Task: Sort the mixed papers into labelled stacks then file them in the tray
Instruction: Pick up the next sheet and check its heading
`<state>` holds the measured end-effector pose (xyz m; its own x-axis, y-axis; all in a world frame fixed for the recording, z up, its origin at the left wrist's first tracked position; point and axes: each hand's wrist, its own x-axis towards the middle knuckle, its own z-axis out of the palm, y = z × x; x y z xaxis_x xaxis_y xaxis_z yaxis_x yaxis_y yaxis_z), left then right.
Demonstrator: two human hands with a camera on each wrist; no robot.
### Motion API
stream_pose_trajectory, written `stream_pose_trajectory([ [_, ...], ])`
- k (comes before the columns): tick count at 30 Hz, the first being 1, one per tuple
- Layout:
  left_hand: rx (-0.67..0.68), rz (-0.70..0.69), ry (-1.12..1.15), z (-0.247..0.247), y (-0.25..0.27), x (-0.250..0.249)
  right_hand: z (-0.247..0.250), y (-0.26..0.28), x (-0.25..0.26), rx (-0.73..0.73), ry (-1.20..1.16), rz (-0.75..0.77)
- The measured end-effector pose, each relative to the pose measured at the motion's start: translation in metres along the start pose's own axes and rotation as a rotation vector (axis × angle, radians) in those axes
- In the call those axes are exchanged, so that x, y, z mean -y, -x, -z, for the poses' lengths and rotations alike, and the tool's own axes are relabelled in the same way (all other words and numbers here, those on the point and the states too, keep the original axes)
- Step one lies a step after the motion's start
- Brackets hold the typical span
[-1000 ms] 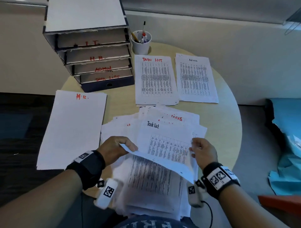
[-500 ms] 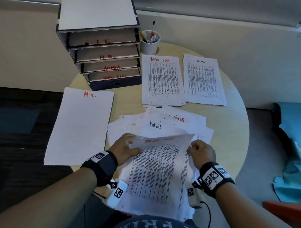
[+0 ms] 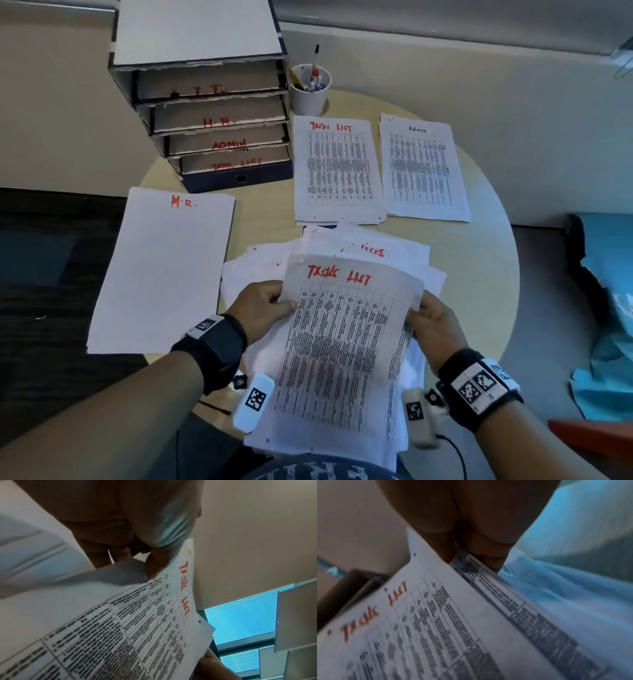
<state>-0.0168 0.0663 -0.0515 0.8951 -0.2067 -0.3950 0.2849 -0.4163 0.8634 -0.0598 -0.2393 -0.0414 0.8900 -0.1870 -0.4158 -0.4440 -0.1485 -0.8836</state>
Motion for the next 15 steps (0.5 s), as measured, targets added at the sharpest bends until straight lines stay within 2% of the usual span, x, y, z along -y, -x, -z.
stream_pose_trajectory([
  [3,-0.047,-0.014,0.010,-0.001,0.002,-0.004,-0.006,0.004,0.004,0.018,-0.367,-0.100],
  [4,-0.058,-0.025,0.022,-0.002,0.002,-0.004,-0.009,0.003,0.001,0.009,-0.410,-0.112],
  [5,-0.066,-0.035,0.037,-0.002,0.002,-0.005,-0.010,0.000,-0.003,-0.013,-0.333,-0.100],
  [8,-0.066,-0.017,0.135,-0.003,0.003,-0.006,-0.020,-0.004,-0.007,-0.079,0.168,-0.040],
  [9,-0.066,0.001,0.158,-0.003,0.003,-0.007,-0.023,-0.005,-0.005,-0.124,0.202,-0.044],
  [12,-0.089,0.047,0.168,0.000,0.002,-0.005,-0.025,-0.009,0.000,-0.209,0.109,-0.049],
  [15,-0.126,0.130,0.173,0.007,0.000,0.004,-0.019,-0.010,0.000,-0.188,-0.051,-0.056],
])
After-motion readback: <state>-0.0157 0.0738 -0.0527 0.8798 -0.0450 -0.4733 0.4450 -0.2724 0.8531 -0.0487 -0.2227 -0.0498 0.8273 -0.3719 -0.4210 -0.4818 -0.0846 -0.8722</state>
